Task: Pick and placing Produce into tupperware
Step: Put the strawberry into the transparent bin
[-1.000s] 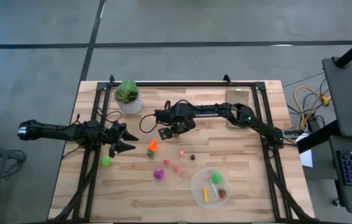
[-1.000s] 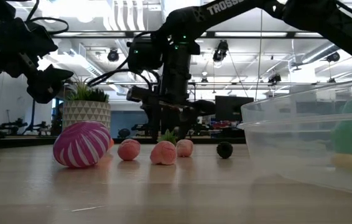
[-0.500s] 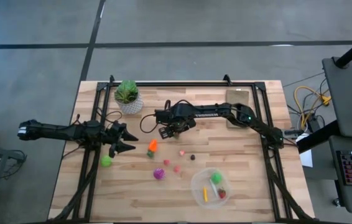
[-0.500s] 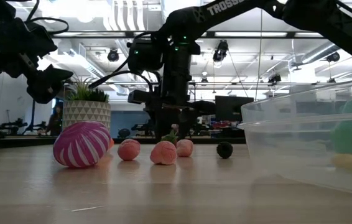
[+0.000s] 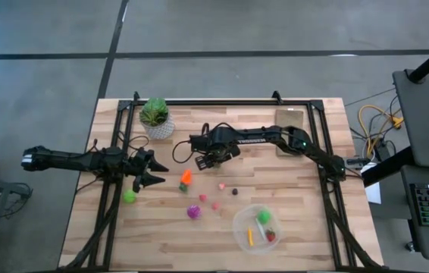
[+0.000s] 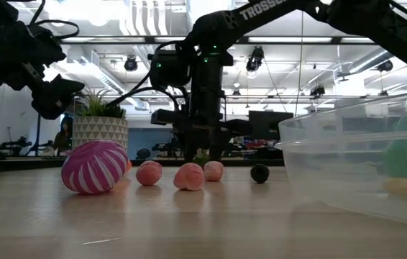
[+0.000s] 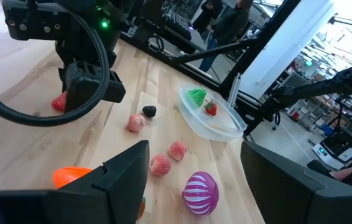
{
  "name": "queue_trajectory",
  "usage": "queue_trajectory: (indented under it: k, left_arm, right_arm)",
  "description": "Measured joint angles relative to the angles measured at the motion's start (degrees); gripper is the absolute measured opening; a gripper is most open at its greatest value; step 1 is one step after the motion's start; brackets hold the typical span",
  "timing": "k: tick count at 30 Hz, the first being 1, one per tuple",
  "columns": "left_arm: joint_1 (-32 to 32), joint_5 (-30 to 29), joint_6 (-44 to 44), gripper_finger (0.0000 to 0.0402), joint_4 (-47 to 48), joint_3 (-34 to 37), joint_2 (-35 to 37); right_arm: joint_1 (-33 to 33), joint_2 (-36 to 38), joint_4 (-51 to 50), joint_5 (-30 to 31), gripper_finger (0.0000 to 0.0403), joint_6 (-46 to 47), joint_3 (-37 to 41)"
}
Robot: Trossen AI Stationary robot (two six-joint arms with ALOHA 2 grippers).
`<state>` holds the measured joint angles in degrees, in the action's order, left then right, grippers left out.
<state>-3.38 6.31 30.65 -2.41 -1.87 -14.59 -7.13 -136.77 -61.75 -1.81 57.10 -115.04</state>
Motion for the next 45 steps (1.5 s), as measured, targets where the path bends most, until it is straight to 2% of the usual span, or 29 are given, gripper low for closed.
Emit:
queue_trajectory:
  k: [9, 17, 22, 27, 33, 40, 45]
  left_arm:
    - [0.0, -0.1, 0.0, 0.0240, 0.1, 0.0, 0.0]
    - [0.0, -0.2, 0.0, 0.0240, 0.1, 0.0, 0.0]
    - [0.0, -0.2, 0.0, 0.0240, 0.2, 0.0, 0.0]
    - [0.0, -0.2, 0.0, 0.0240, 0.2, 0.0, 0.0]
    - [0.0, 0.0, 0.0, 0.0240, 0.2, 0.0, 0.0]
    - [0.0, 0.0, 0.0, 0.0240, 0.1, 0.0, 0.0]
    - [0.0, 0.0, 0.0, 0.0240, 0.2, 0.0, 0.0]
  right_arm:
    - [0.3, 0.6, -0.7, -0.1, 0.0136, -1.4, -0.9]
    - [1.7, 4.8, -7.3, -0.1, 0.0157, -3.4, -5.6]
    - [3.8, 9.6, -12.9, -0.1, 0.0149, -3.3, -6.9]
    - [7.5, 15.4, -18.6, -0.7, 0.0140, -1.4, -7.0]
    - [14.3, 19.1, -28.1, -1.0, 0.0149, 1.0, -6.8]
    - [23.7, 19.5, -28.2, -1.2, 0.0145, 6.5, -6.1]
    - [30.4, 18.9, -28.1, -2.1, 0.0150, 13.6, -1.9]
